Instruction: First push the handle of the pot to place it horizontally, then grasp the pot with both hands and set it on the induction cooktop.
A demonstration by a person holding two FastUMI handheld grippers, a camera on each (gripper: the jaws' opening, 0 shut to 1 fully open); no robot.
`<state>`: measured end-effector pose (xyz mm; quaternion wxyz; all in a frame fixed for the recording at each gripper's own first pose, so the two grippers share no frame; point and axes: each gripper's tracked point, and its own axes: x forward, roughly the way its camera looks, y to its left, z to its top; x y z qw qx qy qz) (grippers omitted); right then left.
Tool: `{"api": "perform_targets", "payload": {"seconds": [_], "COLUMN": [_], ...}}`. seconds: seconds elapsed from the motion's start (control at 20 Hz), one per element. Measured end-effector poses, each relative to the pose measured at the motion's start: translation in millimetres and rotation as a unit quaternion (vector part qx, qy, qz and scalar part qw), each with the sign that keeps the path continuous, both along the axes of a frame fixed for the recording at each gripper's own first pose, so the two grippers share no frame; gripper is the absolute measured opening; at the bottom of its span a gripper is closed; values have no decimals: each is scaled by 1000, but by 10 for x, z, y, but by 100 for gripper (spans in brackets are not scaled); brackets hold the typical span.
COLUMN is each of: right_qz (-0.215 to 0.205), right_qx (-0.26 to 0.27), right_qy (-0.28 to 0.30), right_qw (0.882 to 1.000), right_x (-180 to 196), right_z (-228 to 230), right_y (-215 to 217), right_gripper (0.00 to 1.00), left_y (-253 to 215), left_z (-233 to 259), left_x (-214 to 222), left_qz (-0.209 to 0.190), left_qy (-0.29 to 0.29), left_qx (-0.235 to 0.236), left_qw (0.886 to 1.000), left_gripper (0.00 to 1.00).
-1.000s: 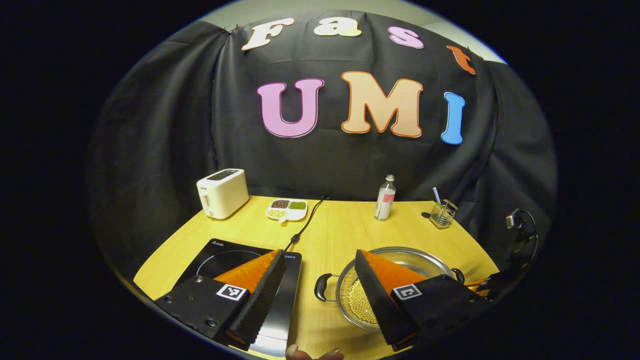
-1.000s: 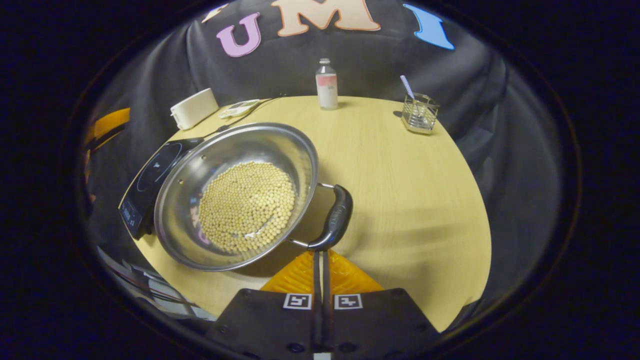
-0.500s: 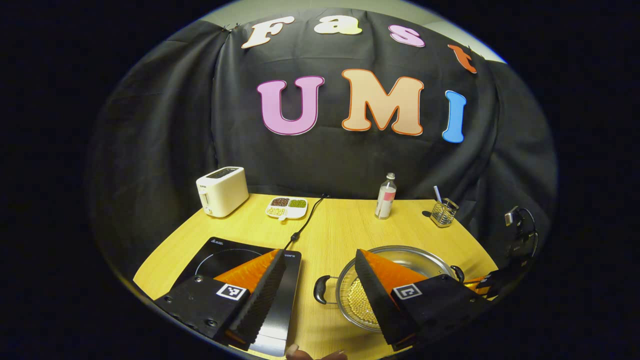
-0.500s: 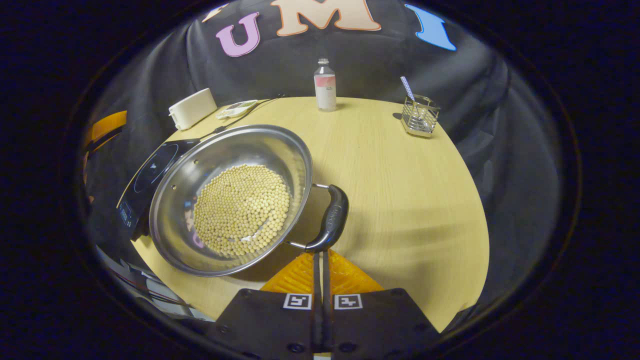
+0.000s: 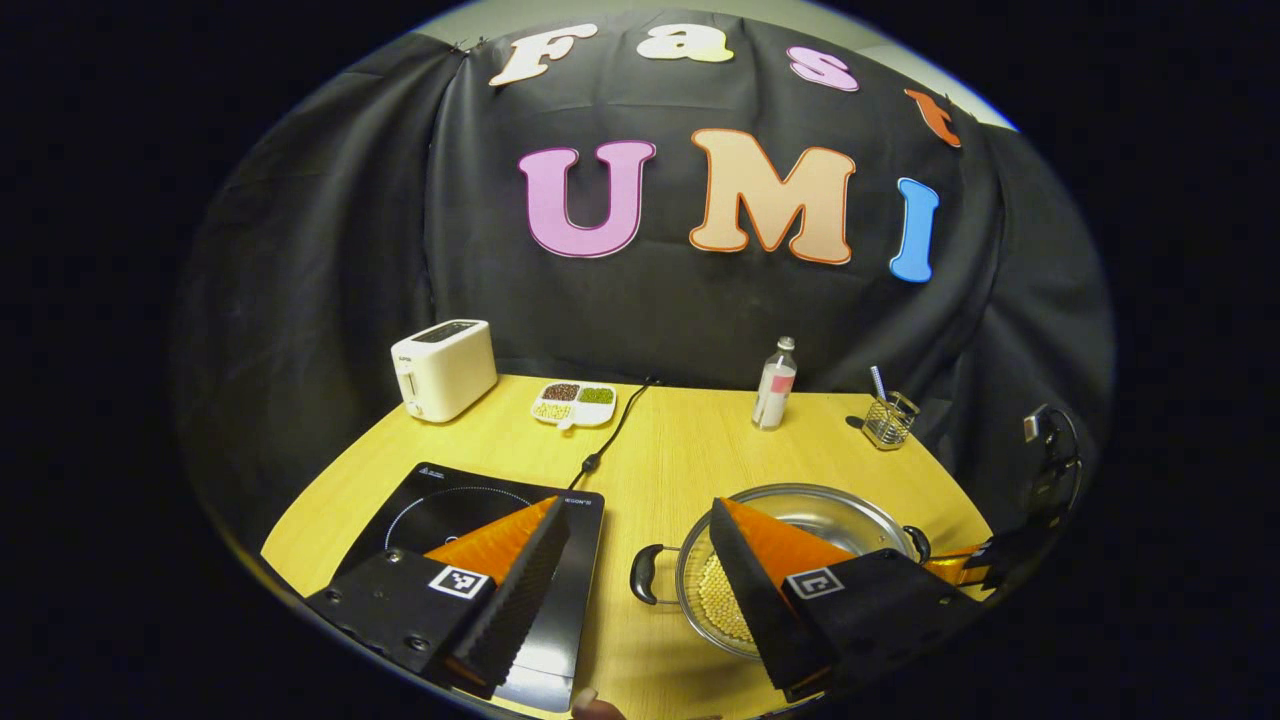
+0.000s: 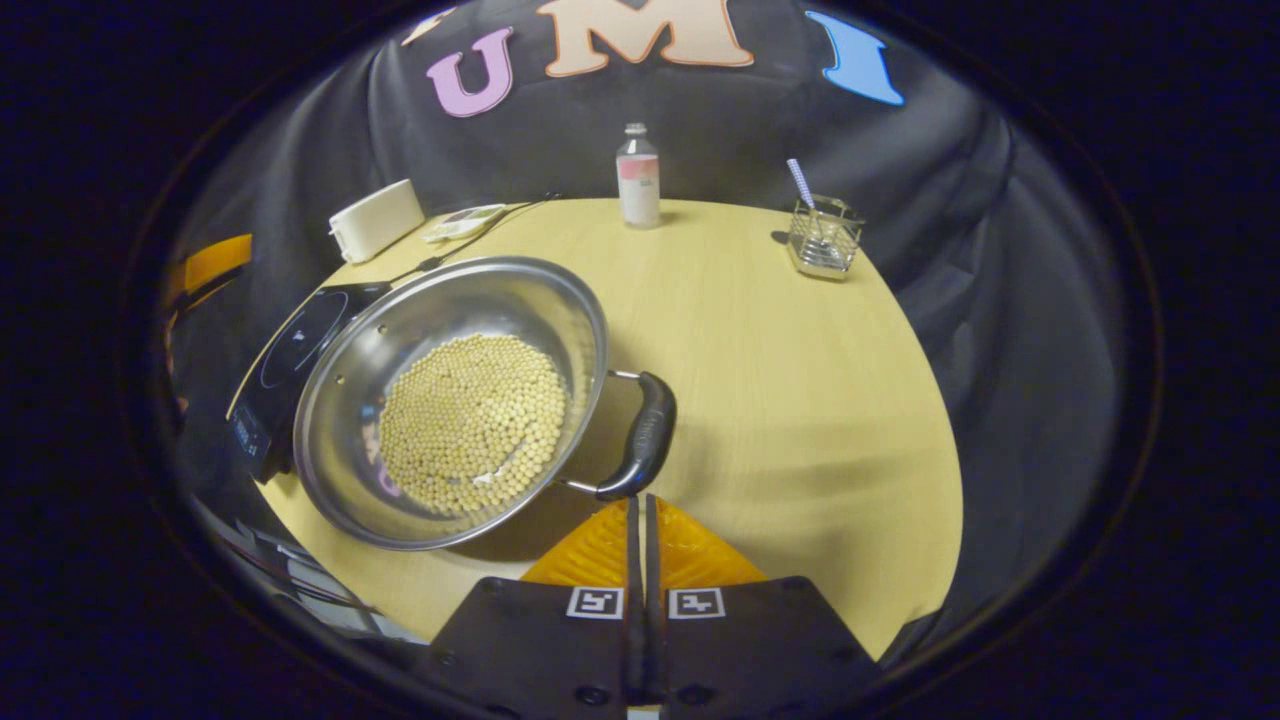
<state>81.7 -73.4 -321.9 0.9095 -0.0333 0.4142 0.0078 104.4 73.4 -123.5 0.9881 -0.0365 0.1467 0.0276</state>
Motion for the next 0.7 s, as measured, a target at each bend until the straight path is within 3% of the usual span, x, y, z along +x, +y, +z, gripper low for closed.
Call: {"api": "perform_targets", "payload": {"seconds": [0.15,0.2,0.25,0.3,0.45,0.5,0.65,0.7], "right_qz": [-18,-23,-26,-30,-33,-34,-35,-36], "right_qx": [8,9,10,11,34,38,42,45], "right_qy": [-16,-19,-24,-27,-39,-42,-47,-46], "right_qw": [1000,1000,999,999,998,998,997,997], "right_x": [11,51,72,101,162,181,258,277], "right_z": [186,165,213,217,333,370,387,388], "right_y": [-29,-61,-69,-74,36,63,132,160], "right_gripper": [4,12,27,28,67,71,99,96], "left_y": [-34,-56,-68,-85,-100,-103,-102,-107], "left_z": [-32,-54,-48,-47,-75,-96,-153,-175], "left_x": [33,45,59,67,108,120,172,191], "left_qz": [-10,-13,-17,-20,-29,-31,-37,-40], "left_qy": [6,8,7,7,9,12,19,22], "left_qx": [4,5,6,6,8,8,8,6], "left_qw": [1000,1000,1000,1000,1000,999,999,999], "left_gripper": [93,93,93,93,93,93,93,93]}}
